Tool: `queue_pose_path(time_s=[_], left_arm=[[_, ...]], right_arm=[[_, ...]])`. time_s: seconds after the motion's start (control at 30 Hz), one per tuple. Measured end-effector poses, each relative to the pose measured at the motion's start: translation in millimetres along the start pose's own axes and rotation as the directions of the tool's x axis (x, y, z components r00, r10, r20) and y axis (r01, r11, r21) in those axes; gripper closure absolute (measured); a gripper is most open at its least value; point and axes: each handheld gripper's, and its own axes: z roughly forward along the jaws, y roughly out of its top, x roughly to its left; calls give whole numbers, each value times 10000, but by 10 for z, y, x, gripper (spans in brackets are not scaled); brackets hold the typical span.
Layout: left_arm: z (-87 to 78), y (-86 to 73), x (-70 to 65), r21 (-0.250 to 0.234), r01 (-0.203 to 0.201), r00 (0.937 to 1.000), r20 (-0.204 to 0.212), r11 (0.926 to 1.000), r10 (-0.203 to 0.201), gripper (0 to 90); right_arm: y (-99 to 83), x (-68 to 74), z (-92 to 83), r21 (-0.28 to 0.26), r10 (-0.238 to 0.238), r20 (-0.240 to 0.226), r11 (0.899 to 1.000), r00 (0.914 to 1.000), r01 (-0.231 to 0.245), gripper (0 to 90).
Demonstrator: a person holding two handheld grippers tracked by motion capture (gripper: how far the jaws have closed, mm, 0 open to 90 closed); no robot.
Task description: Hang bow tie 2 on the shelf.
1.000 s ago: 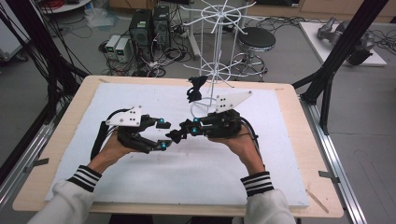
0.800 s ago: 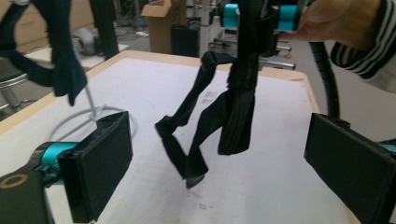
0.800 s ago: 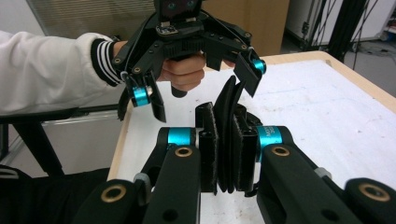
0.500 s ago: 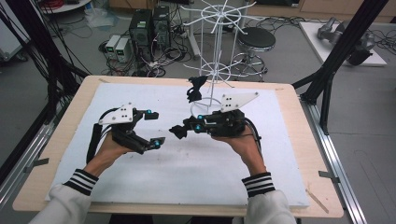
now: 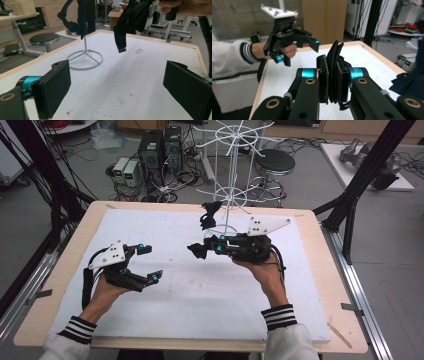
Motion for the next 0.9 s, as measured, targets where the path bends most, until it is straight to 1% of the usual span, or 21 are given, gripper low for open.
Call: queue_pose_path(time_s=[0.1, 0.13, 0.27, 0.3, 0.33, 0.4, 0.57, 0.8, 0.9], left_arm=[[-51, -42, 14, 3, 99, 9999, -141, 10000, -99, 82], [-66, -57, 19, -43, 115, 9997, -222, 9999, -116, 82], [-130, -114, 32, -121, 97, 9986, -510, 9999, -103, 82], [-146, -128, 33, -131, 116, 9983, -572, 9998, -123, 82], [-163, -144, 35, -140, 99, 9979, -634, 9999, -108, 82], [-198, -177, 33, -243, 122, 9965, -823, 9996, -141, 82], [-275, -254, 38, -422, 239, 9926, -1179, 9988, -287, 82], [-363, -340, 34, -442, 178, 9892, -1447, 9989, -240, 82], [-396, -380, 24, -533, 239, 9872, -1565, 9983, -320, 82]], right_arm=[[3, -12, -20, -161, -14, 145, 9999, 9999, 16, 841], [6, -8, -33, -137, -3, 257, 9999, 9997, 6, 841], [15, -13, -96, -372, 12, 568, 9993, 9984, 9, 841], [14, -11, -117, -373, 101, 612, 9993, 9981, -78, 840], [15, -14, -135, -399, 80, 694, 9992, 9976, -52, 840], [13, -20, -176, -406, 93, 862, 9992, 9962, -58, 840], [22, -22, -268, -719, 158, 1282, 9974, 9916, -66, 840], [31, -13, -335, -1014, 216, 1573, 9948, 9873, -56, 839], [35, -10, -351, -1102, 203, 1684, 9939, 9855, -17, 839]])
